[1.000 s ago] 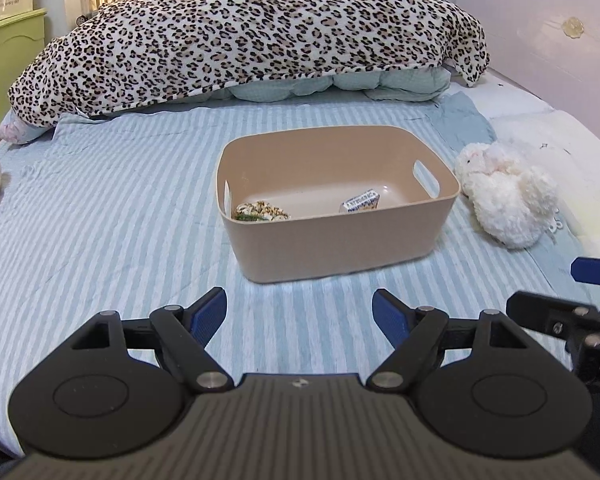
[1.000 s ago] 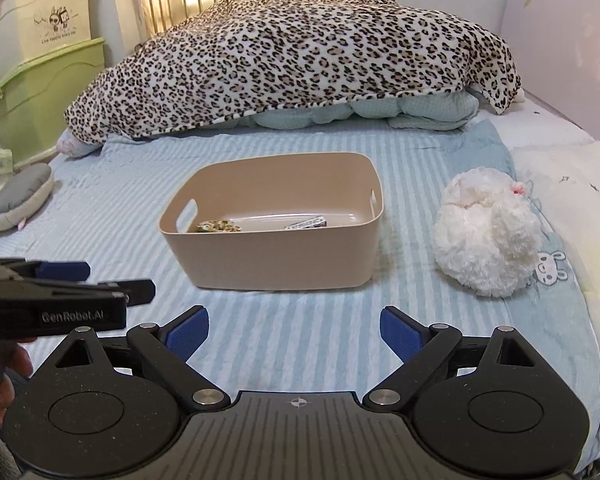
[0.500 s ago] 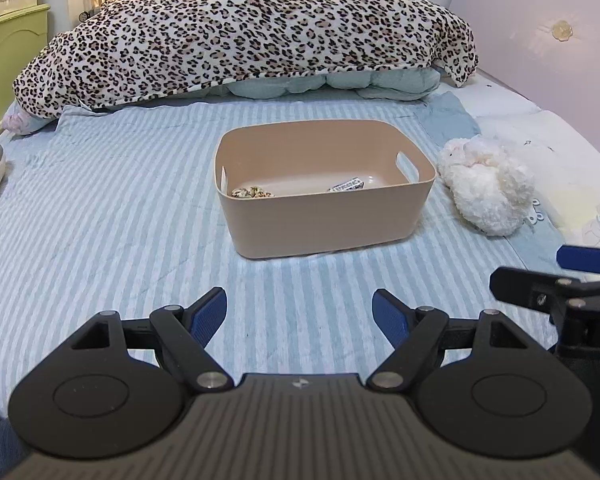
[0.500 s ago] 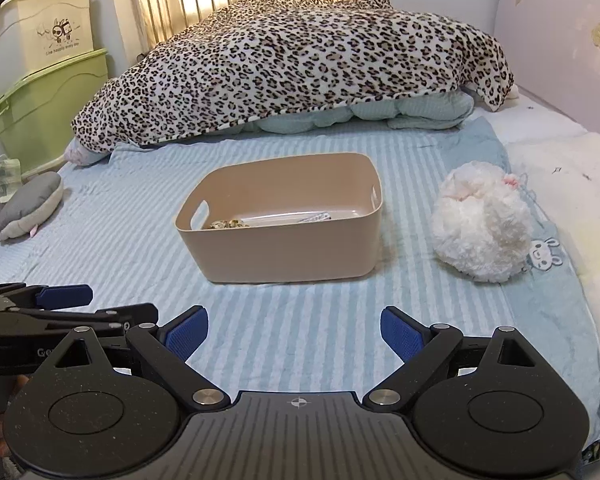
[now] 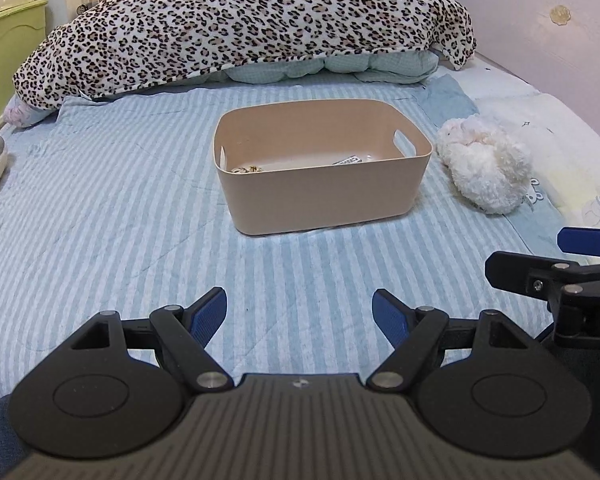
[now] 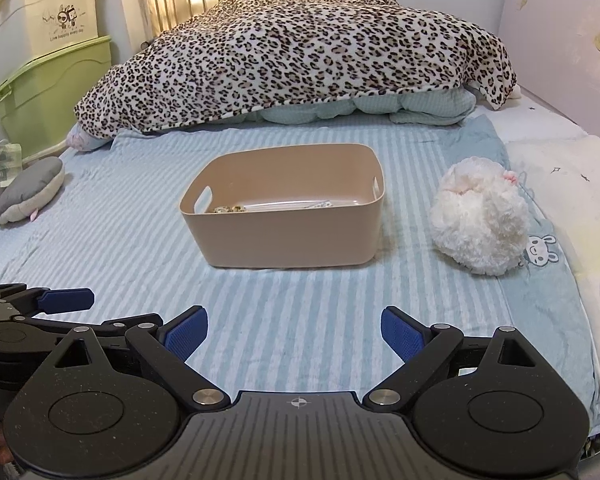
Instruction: Organize objects
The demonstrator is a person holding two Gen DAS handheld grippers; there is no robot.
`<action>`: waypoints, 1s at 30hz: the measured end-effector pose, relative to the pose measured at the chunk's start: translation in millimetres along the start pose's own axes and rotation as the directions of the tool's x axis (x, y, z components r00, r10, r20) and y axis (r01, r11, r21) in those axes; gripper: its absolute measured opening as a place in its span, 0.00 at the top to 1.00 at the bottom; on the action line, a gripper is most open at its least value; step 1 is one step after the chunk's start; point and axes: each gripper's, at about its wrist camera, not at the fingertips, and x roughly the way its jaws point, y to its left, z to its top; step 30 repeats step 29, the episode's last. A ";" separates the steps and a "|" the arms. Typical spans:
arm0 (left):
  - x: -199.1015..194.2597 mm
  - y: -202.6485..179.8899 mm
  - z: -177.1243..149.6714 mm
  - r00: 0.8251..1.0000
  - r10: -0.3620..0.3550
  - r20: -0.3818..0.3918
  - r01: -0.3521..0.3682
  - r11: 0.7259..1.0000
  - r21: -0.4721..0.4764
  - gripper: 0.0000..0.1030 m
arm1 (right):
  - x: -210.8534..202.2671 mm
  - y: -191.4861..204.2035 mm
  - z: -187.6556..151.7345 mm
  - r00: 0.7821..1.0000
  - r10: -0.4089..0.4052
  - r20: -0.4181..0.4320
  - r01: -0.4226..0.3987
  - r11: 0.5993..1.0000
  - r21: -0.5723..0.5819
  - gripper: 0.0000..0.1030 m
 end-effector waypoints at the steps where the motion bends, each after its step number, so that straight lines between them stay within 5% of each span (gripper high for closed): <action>1: 0.5 -0.5 -0.1 1.000 0.001 -0.002 -0.001 1.000 0.000 0.22 | 0.1 -0.2 -0.6 1.000 0.000 0.000 0.000 1.000 -0.001 0.08; 30: 7.7 3.9 3.2 1.000 -0.001 -0.016 0.001 1.000 -0.010 0.17 | 13.3 -6.6 -3.0 1.000 -0.002 -0.021 0.003 1.000 0.016 0.06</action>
